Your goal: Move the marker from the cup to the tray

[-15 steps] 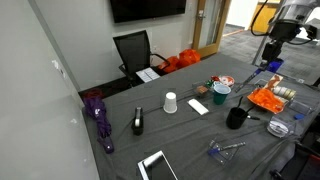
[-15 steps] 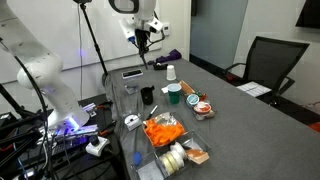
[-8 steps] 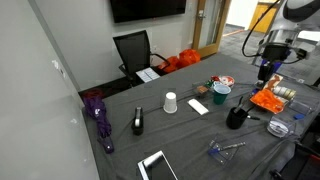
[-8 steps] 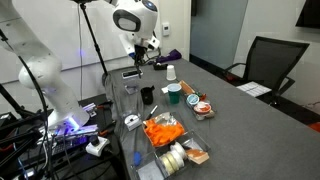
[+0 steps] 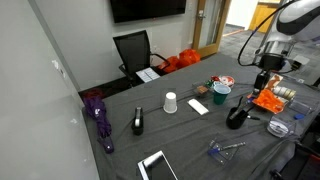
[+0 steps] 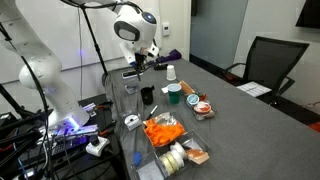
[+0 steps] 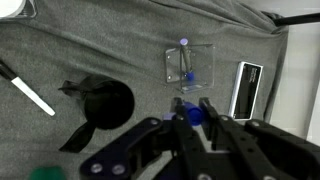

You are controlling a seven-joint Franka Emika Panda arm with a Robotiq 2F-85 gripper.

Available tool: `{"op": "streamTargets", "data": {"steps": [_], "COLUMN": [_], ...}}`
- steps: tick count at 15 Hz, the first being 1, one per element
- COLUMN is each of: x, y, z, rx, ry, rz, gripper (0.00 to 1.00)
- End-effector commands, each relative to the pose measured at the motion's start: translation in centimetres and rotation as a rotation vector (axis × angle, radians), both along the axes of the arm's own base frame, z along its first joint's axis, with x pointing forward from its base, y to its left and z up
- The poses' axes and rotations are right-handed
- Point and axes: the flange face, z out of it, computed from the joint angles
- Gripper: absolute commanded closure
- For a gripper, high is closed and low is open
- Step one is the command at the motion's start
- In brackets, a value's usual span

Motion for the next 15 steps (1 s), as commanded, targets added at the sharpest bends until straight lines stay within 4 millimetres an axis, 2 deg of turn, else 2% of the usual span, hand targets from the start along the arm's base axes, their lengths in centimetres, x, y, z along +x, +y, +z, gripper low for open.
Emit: {"op": "streamTargets", "data": {"steps": [1,3,4,9,15], "x": [0.0,0.0,-0.5,-2.3,-3.7], "y": [0.0,0.0,0.4,2.5,4.7], "z": [0.0,0.0,-0.1,-1.9,-4.0], "rx": [0.0,0.0,0.002,0.006,0.035], "ry": [0.0,0.0,0.018,0.098,0.086], "rz": [0.0,0.0,0.028,0.073,0.089], "gripper": [0.81,0.81,0.95,0.95,0.95]}}
